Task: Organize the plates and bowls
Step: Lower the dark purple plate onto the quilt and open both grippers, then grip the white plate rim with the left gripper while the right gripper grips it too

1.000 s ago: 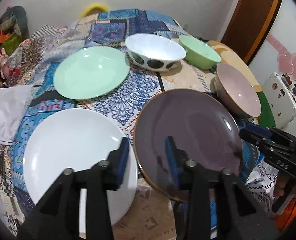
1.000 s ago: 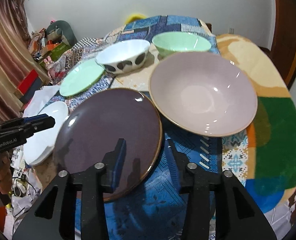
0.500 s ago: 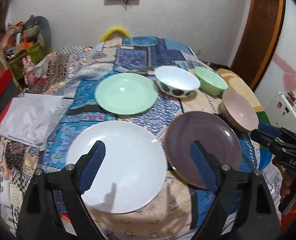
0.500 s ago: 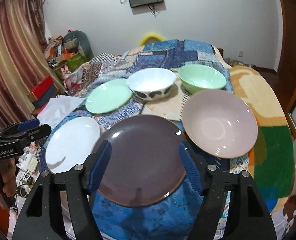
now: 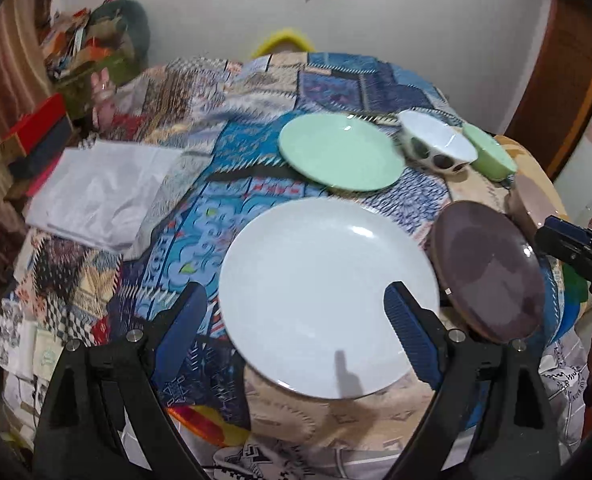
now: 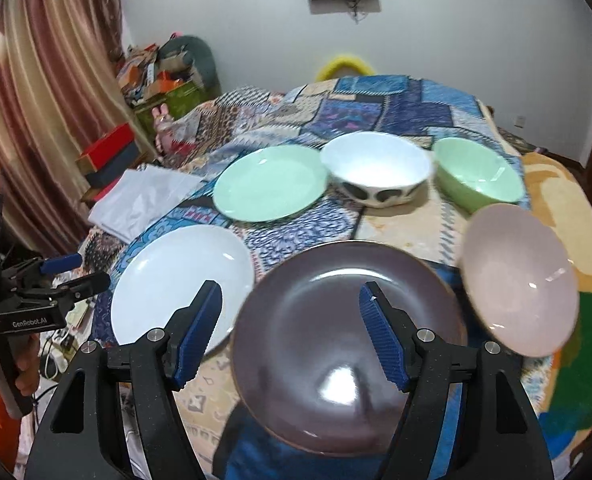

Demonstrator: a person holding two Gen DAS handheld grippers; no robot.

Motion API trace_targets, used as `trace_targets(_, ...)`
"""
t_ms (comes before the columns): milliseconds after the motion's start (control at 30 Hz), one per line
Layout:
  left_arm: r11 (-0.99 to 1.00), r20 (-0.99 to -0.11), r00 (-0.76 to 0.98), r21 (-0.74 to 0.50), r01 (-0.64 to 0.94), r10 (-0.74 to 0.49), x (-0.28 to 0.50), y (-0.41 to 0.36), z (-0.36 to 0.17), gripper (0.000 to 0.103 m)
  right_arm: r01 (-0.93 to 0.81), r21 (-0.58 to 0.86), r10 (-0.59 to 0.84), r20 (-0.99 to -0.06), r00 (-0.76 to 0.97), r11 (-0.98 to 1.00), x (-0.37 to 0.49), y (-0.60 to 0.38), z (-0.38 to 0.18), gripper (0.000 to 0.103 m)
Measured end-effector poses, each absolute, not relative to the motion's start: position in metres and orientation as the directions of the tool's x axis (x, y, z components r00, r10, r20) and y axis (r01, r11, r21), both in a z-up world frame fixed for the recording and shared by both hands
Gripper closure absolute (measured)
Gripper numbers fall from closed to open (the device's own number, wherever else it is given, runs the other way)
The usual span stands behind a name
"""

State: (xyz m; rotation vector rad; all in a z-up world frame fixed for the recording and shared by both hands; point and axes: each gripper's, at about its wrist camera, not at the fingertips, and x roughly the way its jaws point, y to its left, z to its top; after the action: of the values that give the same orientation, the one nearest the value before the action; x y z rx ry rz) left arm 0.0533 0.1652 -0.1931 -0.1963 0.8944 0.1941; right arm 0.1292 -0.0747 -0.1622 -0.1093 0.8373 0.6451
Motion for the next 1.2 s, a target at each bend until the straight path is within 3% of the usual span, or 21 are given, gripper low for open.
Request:
trace_targets(300,0.934,-0.835,0.547,-0.143,-0.326,0.063,0.048,0.205,-0.227,0.013,-0.631,0.158,0.492,-0.774,0.399,0.76,0.15,-0.026,-0.187,0.035)
trace_targets(433,0.918,-0.856,0.515,-0.167,-0.359,0.045,0.046,0.215,-0.239,0.032,-0.65,0.172,0.493,-0.796,0.351,0.74,0.163,-0.009,-0.199,0.038)
trace_targets(533,0.909,-0.863,0.505,-0.191,-0.371,0.025,0.044,0.219,-0.246,0.044,-0.663,0.171,0.482,-0.816,0.319,0.728,0.168,0.002,-0.207,0.051)
trace_targets(667,0.901,-0.873,0.488,-0.227,-0.371,-0.019,0.044,0.219,-0.257,0.069,-0.678,0.17,0.467,-0.837,0.283,0.715,0.173,0.011,-0.216,0.067)
trace_targets(767,0.902,-0.867,0.496,-0.245,-0.356,-0.04,0.045,0.216,-0.259,0.075,-0.691,0.163,0.458,-0.848,0.267,0.704,0.178,0.016,-0.221,0.076)
trace_targets(867,0.903,-0.866,0.494,-0.275,-0.331,-0.083,0.048,0.213,-0.261,0.081,-0.691,0.152,0.437,-0.862,0.258,0.707,0.184,0.02,-0.227,0.079)
trace_targets(967,0.9,-0.864,0.496,-0.282,-0.332,-0.088,0.048,0.213,-0.261,0.082,-0.693,0.151,0.417,-0.878,0.234,0.705,0.187,0.025,-0.233,0.085)
trace_targets(1200,0.893,-0.861,0.498,-0.297,-0.339,-0.098,0.051,0.219,-0.261,0.083,-0.684,0.127,0.389,-0.889,0.244,0.718,0.179,0.027,-0.235,0.085)
